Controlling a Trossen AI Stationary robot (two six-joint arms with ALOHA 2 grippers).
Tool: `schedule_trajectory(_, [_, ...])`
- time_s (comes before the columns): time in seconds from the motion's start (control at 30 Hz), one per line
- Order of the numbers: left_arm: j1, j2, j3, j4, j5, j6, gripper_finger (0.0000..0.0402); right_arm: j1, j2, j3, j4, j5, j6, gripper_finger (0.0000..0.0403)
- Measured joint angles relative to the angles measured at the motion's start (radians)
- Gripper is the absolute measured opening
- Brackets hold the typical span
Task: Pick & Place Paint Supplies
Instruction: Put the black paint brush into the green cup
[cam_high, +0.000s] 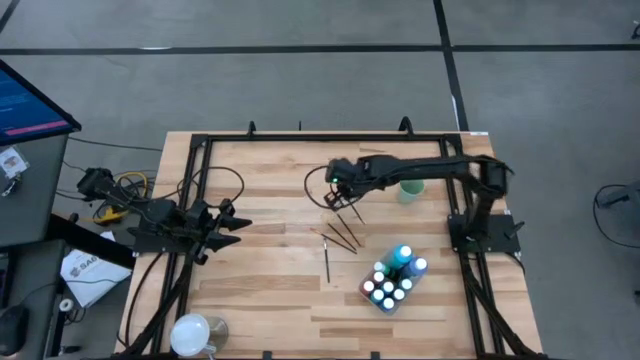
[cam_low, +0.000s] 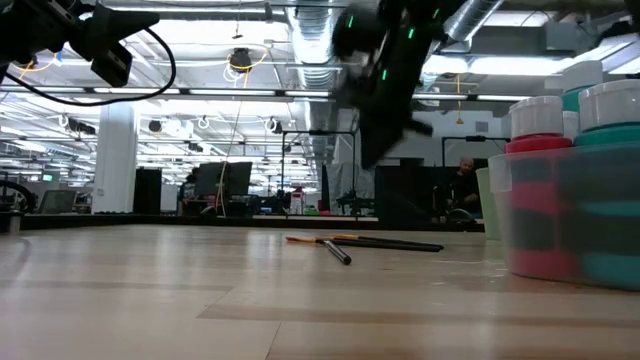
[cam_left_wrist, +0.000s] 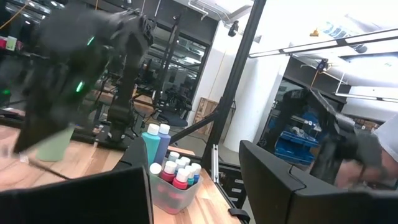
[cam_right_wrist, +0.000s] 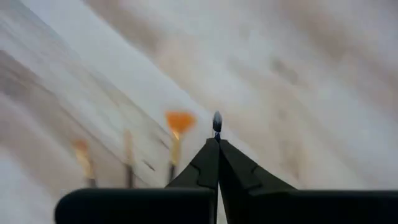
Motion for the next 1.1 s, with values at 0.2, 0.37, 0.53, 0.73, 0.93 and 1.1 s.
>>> schedule_trajectory(0.2, [0.000, 0.000, 0.000, 0.000, 0.000, 0.000, 0.0132, 0.027, -0.251, -0.016, 0.012, 0.196, -0.103, 0.0001])
schedule_trajectory(0.37, [0.000, 0.000, 0.000, 0.000, 0.000, 0.000, 0.0132, 0.027, -0.475, -0.109, 0.035, 0.298, -0.129, 0.0001])
schedule_trajectory(0.53, [0.000, 0.000, 0.000, 0.000, 0.000, 0.000, 0.0132, 0.028, -0.584, -0.176, 0.030, 0.292, -0.099, 0.0000])
schedule_trajectory(0.73, [0.000, 0.000, 0.000, 0.000, 0.000, 0.000, 0.0132, 0.032, -0.480, -0.176, 0.029, 0.201, -0.077, 0.0000])
schedule_trajectory(0.93, [0.000, 0.000, 0.000, 0.000, 0.000, 0.000, 0.0132, -0.025, -0.243, -0.069, -0.096, 0.021, -0.119, 0.0039])
schedule_trajectory(1.1, [0.000, 0.000, 0.000, 0.000, 0.000, 0.000, 0.0132, -0.085, -0.071, 0.054, -0.165, -0.094, -0.219, 0.0129])
